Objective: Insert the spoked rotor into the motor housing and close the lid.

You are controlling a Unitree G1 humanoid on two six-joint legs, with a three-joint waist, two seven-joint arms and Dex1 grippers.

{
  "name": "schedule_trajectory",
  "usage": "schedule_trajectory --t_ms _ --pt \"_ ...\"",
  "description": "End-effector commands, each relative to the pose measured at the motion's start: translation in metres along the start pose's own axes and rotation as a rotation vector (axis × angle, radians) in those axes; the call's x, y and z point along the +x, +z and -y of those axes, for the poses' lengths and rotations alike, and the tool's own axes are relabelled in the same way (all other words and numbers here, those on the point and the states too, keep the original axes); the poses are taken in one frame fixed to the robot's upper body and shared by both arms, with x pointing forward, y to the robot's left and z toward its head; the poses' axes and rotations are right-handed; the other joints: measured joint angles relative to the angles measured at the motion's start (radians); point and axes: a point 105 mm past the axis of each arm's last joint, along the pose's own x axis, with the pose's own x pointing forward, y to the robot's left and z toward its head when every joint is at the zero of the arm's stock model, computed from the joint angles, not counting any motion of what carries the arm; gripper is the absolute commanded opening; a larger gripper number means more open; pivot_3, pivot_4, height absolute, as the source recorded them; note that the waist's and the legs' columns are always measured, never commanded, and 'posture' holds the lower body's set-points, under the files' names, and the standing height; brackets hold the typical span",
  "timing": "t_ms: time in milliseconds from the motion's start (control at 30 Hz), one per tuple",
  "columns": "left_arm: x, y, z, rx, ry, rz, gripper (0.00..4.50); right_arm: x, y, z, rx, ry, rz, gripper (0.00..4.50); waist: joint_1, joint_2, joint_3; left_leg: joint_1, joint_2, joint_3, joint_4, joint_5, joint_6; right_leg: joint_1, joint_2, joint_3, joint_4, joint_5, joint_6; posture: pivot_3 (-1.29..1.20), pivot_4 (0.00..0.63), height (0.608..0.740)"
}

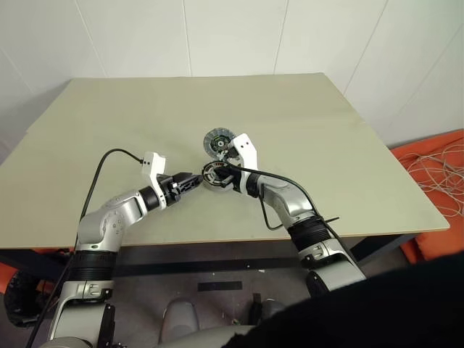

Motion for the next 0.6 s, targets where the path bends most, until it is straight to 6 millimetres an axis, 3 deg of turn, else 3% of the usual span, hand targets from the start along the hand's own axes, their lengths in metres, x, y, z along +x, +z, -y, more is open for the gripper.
schedule_trajectory --t_ms 33,333,600 --pt "0.000 0.010 0.006 0.040 -0.017 0.027 3.16 -0.001 -0.004 0.001 -0.009 -0.005 -0.014 0.00 0.000 0.000 0.000 0.000 0.000 0.000 0.000 0.000 0.000 0.000 0.000 0.000 0.000 0.000 0.000 0.00 0.000 0.740" --pt "0.002 0.010 0.007 0.010 -0.020 0.031 3.16 -0.020 0.039 0.009 -0.068 -0.022 0.086 0.00 0.002 0.000 0.000 -0.001 0.000 0.000 0.000 0.000 0.000 0.000 0.000 0.000 0.000 0.000 0.000 0.00 0.000 0.740" --pt "0.001 0.009 0.006 0.001 -0.019 0.033 3.16 -0.040 0.031 0.034 -0.184 -0.074 0.035 0.00 0.001 0.000 0.000 0.000 0.000 0.000 0.000 0.000 0.000 0.000 0.000 0.000 0.000 0.000 0.000 0.00 0.000 0.740"
